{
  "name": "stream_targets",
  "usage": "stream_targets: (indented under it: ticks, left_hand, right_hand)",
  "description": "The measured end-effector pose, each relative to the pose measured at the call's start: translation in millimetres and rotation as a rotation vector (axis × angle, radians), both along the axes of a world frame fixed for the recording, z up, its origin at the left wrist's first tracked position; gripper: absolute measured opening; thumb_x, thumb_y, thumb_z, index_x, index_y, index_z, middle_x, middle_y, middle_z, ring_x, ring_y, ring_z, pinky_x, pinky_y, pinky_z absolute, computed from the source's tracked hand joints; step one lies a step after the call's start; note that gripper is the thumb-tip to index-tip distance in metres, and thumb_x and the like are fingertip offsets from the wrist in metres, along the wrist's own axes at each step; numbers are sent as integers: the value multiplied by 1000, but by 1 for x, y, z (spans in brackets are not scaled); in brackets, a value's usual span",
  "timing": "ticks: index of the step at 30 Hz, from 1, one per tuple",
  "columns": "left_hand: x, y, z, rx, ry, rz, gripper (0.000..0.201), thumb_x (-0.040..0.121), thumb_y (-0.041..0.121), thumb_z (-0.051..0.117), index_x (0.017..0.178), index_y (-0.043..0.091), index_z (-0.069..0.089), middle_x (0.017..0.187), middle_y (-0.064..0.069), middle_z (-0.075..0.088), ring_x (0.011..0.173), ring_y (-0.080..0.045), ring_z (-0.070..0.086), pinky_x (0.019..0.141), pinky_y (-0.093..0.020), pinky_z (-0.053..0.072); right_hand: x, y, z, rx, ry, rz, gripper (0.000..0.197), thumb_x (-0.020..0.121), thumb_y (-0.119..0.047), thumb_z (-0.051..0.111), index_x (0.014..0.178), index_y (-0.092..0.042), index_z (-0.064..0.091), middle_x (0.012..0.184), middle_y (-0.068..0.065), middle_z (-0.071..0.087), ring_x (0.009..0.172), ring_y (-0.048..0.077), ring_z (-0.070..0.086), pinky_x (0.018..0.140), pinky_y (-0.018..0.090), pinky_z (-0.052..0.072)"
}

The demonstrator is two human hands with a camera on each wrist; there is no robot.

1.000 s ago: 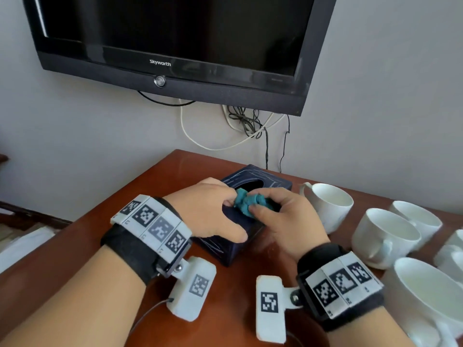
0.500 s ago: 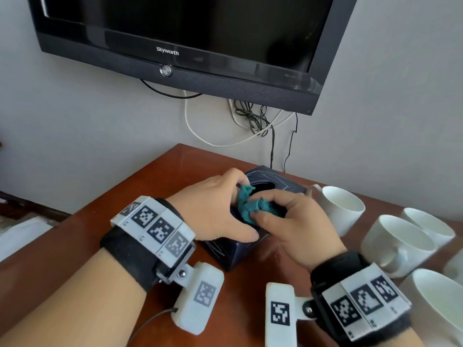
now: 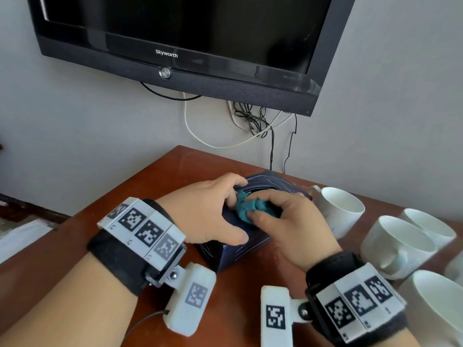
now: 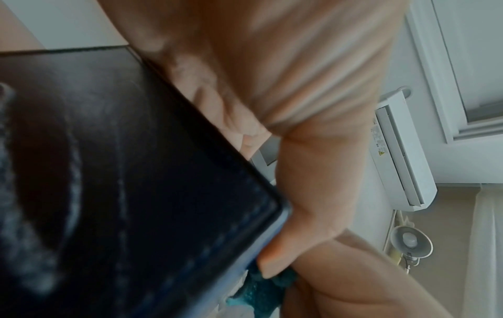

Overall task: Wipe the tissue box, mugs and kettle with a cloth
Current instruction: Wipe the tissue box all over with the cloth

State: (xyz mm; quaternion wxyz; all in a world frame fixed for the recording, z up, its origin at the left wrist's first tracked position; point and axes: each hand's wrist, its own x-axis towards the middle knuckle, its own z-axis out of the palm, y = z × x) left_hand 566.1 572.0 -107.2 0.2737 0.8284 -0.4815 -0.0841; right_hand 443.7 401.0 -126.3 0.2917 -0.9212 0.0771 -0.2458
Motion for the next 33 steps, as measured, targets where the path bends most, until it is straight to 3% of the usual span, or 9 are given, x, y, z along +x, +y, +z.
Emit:
stream_targets:
  ticks: [4, 7, 13, 16, 20, 23, 27, 30, 33]
  left_hand:
    - [4, 8, 2, 22, 26, -11, 86, 83, 43, 81, 152, 41, 31, 119, 29, 55, 129, 13, 41, 108, -21, 38]
    - [8, 16, 5, 64, 22, 2, 75, 86, 41, 77, 149, 46, 36, 120, 35, 51, 119, 9, 49, 102, -20, 44]
    - [2, 12, 3, 31, -47, 54, 62, 86, 51, 75, 143, 41, 51, 131, 20, 51, 121, 4, 49, 103, -21, 42]
    - [2, 8, 0, -34, -55, 59, 54, 81, 59, 77, 127, 35, 63, 122, 17, 55, 112, 5, 50, 97, -16, 44]
    - [5, 14, 5, 20, -18, 36, 47, 84, 59, 75, 126, 40, 65, 125, 21, 51, 106, 14, 51, 90, -11, 40]
    - [7, 18, 8, 45, -12, 4, 39, 85, 56, 76, 120, 42, 68, 121, 23, 54, 108, 19, 46, 86, -6, 37]
    - [7, 20, 9, 62, -48, 10, 39, 89, 55, 73, 125, 42, 65, 121, 24, 53, 103, 24, 44, 81, -3, 35]
    - [6, 20, 9, 70, -79, 17, 46, 92, 52, 70, 135, 37, 61, 127, 22, 52, 105, 11, 49, 79, 3, 33]
    - [4, 23, 11, 73, -71, 15, 44, 95, 48, 69, 137, 36, 61, 129, 22, 52, 112, 9, 48, 79, 6, 33]
  right_hand:
    - [-2, -27, -4, 10, -69, -241, 21, 87, -41, 71, 108, -44, 73, 98, -14, 74, 106, 24, 63, 97, 45, 52]
    - [-7, -40, -8, 44, -66, -336, 22, 91, -29, 73, 109, -42, 72, 98, -7, 74, 106, 30, 61, 96, 48, 52]
    - [0, -9, -4, 25, -36, -135, 29, 82, -50, 65, 111, -50, 69, 102, -19, 73, 111, 19, 61, 101, 44, 50]
    - [5, 7, -4, -9, 11, -21, 25, 90, -40, 68, 114, -49, 71, 106, -24, 71, 113, 16, 55, 104, 42, 45]
    - [7, -9, -8, -2, -40, -168, 35, 81, -59, 55, 114, -52, 66, 101, -18, 73, 110, 23, 62, 99, 48, 50]
    - [3, -28, -9, 9, -66, -304, 29, 85, -50, 59, 113, -47, 68, 100, -10, 73, 110, 31, 61, 98, 50, 51]
    - [5, -23, -9, -15, -48, -269, 31, 82, -54, 55, 111, -50, 67, 100, -14, 73, 114, 32, 61, 99, 52, 50]
    - [10, -2, -10, -43, -31, -100, 41, 79, -62, 48, 115, -52, 65, 101, -19, 73, 110, 25, 62, 99, 51, 49]
    - [14, -4, -12, -45, -29, -105, 45, 78, -67, 46, 117, -53, 64, 102, -18, 73, 111, 24, 61, 99, 50, 49]
